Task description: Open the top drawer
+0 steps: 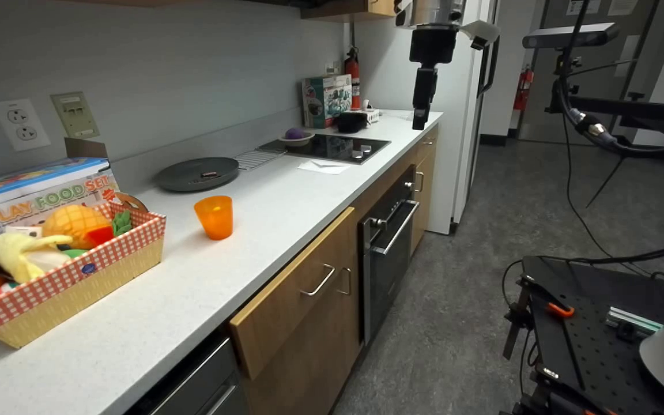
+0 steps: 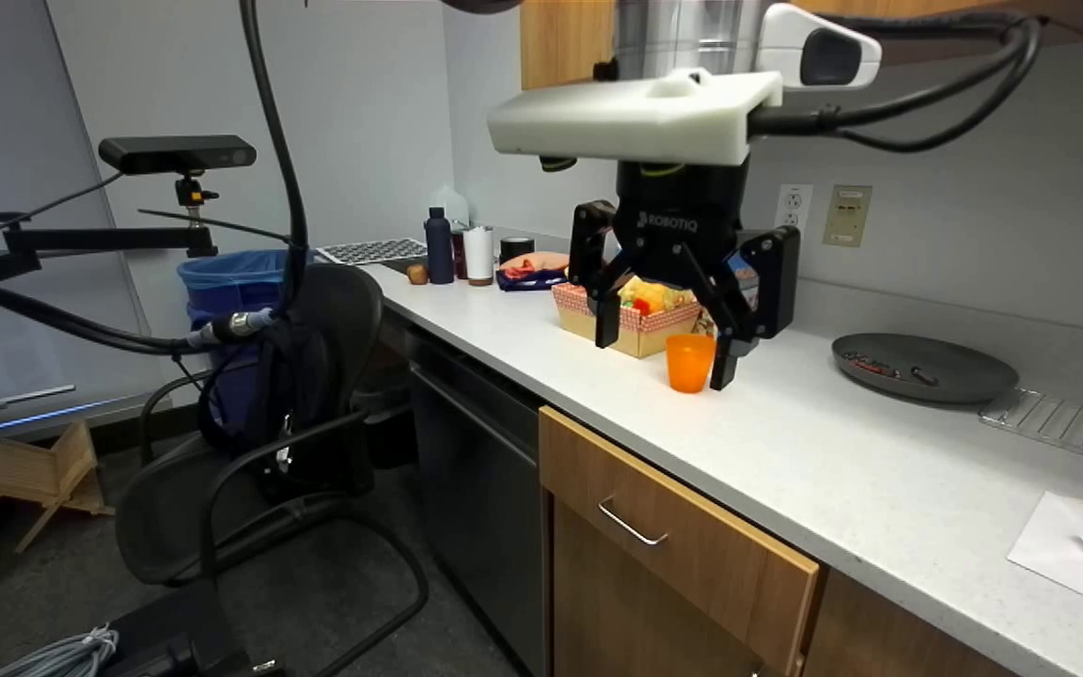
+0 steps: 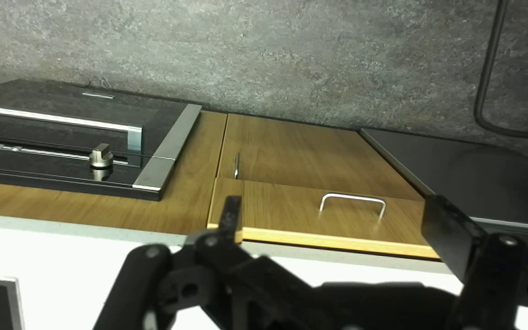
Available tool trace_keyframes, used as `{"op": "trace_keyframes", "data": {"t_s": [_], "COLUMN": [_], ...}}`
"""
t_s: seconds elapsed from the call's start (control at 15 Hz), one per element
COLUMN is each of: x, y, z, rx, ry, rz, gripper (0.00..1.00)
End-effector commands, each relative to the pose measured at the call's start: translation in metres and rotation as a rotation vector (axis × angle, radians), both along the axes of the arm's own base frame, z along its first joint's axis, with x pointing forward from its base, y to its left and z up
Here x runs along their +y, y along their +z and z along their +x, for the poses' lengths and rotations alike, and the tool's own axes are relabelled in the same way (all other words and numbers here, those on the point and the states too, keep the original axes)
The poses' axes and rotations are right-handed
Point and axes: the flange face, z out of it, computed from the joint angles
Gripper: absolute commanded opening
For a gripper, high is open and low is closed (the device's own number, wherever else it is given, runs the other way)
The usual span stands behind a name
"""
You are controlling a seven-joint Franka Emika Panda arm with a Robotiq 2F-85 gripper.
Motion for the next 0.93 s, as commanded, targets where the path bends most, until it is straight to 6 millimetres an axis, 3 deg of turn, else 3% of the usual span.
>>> {"op": "trace_keyframes", "data": {"t_s": [0.0, 0.47, 0.87], "x": [0.013, 0.06, 0.075], "y": [-0.011, -0.07, -0.139], "z": [0.008, 0.05, 0.089], "rx": [0.04, 0.106, 0.101], "ry": [0.031, 0.004, -0.159], "rz": [-0.011, 0.012, 0.024], "gripper": [1.0, 1.0, 1.0]}}
